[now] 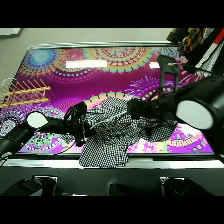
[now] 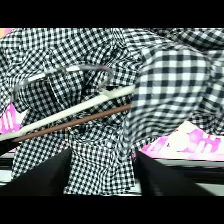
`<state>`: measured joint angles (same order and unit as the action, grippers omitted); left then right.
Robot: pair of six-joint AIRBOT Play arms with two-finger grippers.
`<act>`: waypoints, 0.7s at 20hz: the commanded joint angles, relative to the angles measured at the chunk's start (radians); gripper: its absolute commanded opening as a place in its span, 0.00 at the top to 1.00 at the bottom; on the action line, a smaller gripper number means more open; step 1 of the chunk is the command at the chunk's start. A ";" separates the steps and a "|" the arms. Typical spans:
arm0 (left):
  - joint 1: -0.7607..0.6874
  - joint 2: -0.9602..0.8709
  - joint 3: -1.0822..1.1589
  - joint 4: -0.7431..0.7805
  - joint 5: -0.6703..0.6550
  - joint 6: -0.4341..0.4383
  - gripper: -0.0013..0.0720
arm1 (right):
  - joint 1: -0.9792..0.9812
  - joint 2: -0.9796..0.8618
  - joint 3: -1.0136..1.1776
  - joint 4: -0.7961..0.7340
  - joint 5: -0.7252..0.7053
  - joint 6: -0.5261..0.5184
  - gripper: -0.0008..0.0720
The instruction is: Fold the clothes and pants, and hang the long-sleeved shirts on hangers.
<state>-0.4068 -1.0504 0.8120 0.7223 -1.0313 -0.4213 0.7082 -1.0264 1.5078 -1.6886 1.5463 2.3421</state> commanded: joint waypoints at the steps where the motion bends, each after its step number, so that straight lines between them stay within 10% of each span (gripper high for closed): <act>1: 0.000 -0.001 0.001 -0.002 0.009 0.002 0.95 | -0.024 0.079 0.002 -0.136 0.048 0.023 0.22; 4: 0.000 -0.001 0.001 -0.001 0.008 0.002 0.95 | -0.294 0.170 0.001 -0.159 0.097 -0.010 0.21; 11: 0.000 -0.001 0.001 -0.001 0.008 0.002 0.95 | -0.597 0.054 0.000 0.264 0.103 -1.288 0.22; 14: 0.000 -0.001 0.001 -0.001 0.008 0.002 0.94 | -0.597 -0.051 -0.002 0.419 0.087 -1.483 0.22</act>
<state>-0.4072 -1.0504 0.8120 0.7208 -1.0225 -0.4194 0.1310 -1.0008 1.5066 -1.4319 1.6409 1.2106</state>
